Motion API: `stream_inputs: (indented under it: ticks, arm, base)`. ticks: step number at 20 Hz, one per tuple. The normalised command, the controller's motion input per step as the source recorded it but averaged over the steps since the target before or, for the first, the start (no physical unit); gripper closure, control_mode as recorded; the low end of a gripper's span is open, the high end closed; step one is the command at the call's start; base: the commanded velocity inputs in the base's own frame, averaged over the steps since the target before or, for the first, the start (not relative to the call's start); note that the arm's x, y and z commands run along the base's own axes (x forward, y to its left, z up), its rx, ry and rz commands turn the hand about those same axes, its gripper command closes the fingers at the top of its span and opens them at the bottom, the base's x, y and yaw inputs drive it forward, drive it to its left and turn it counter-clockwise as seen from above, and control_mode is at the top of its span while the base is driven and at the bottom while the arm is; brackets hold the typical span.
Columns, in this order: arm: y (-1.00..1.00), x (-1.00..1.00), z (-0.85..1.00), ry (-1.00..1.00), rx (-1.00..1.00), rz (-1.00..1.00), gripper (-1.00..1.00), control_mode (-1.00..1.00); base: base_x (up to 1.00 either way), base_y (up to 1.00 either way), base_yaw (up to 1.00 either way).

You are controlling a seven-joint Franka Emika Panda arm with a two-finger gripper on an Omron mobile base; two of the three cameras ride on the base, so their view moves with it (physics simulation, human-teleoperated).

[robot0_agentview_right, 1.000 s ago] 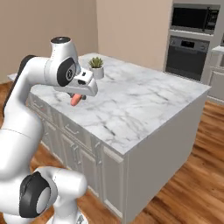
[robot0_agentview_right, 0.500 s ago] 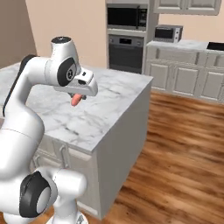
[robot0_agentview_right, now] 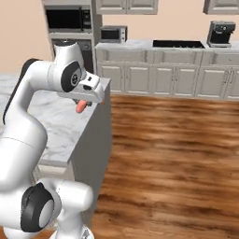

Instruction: Pick up the bar soap and dish brush from the sink, and place them back in the cabinet, and close the cabinet doors.

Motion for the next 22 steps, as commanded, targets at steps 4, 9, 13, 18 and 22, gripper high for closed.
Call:
stream_inputs:
  ticks: [4,9,13,18,22]
  arm:
    - [0.0,0.0,0.0,0.0,0.0,0.0,1.0,1.0]
    - [0.0,0.0,0.0,0.0,0.0,0.0,1.0,1.0]
    - [0.0,0.0,0.0,0.0,0.0,0.0,1.0,1.0]
    - [0.0,0.0,0.0,0.0,0.0,0.0,1.0,1.0]
    - [0.0,0.0,0.0,0.0,0.0,0.0,1.0,1.0]
  base:
    - [0.24,-0.29,-0.51]
    - [0.23,-0.29,-0.5]
    - [0.24,-0.29,-0.5]
    - [0.22,-0.3,-0.49]
    - [0.23,-0.28,-0.5]
